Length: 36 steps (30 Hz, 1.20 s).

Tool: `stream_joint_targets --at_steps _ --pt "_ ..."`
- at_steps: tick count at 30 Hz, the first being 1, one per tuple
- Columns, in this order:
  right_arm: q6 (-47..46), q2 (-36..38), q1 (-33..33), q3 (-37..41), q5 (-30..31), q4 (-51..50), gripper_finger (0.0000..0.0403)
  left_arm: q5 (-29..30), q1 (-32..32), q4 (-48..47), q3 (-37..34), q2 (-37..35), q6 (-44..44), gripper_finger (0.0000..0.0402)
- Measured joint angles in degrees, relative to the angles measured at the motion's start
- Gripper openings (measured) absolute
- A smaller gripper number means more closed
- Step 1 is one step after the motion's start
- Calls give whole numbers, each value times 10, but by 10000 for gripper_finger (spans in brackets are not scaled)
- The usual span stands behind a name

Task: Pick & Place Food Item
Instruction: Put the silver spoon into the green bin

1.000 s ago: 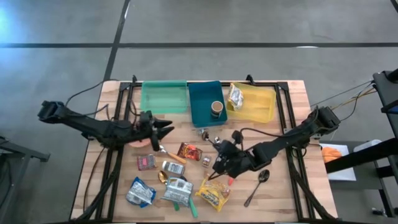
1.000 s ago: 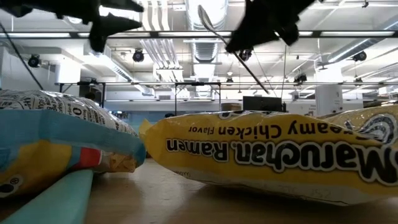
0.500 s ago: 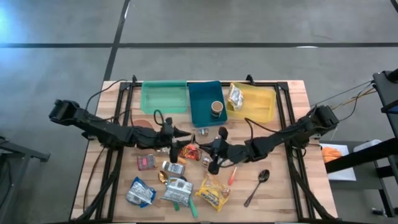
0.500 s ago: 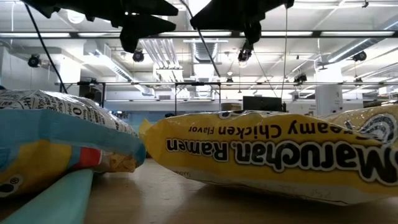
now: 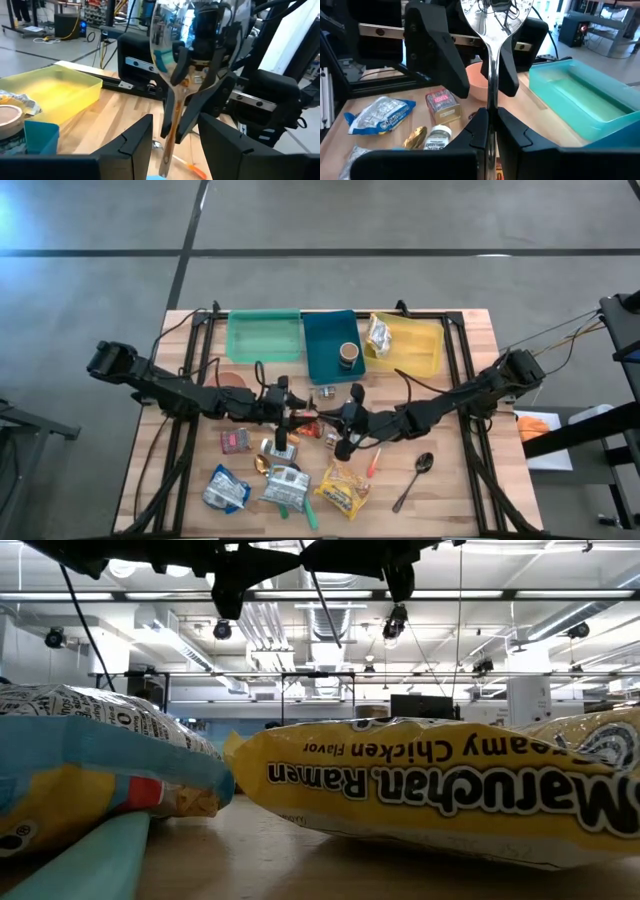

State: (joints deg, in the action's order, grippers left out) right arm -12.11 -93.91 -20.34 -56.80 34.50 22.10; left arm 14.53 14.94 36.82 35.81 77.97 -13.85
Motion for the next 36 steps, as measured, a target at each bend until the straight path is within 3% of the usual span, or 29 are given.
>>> stream_joint_targets --at_steps 9,18,21,26,36 --pt "7 0 0 0 -4 10 12 -7 0 25 8 2 9 166" --pt "26 0 5 3 -60 34 12 -13 -1 23 19 3 50 162" --pt "34 -1 7 4 -71 44 12 -22 0 22 19 5 51 132" --pt "44 -1 12 4 -82 72 12 -43 0 23 19 5 46 21" --pt "23 -1 13 4 -101 71 13 -51 3 9 18 5 -34 11"
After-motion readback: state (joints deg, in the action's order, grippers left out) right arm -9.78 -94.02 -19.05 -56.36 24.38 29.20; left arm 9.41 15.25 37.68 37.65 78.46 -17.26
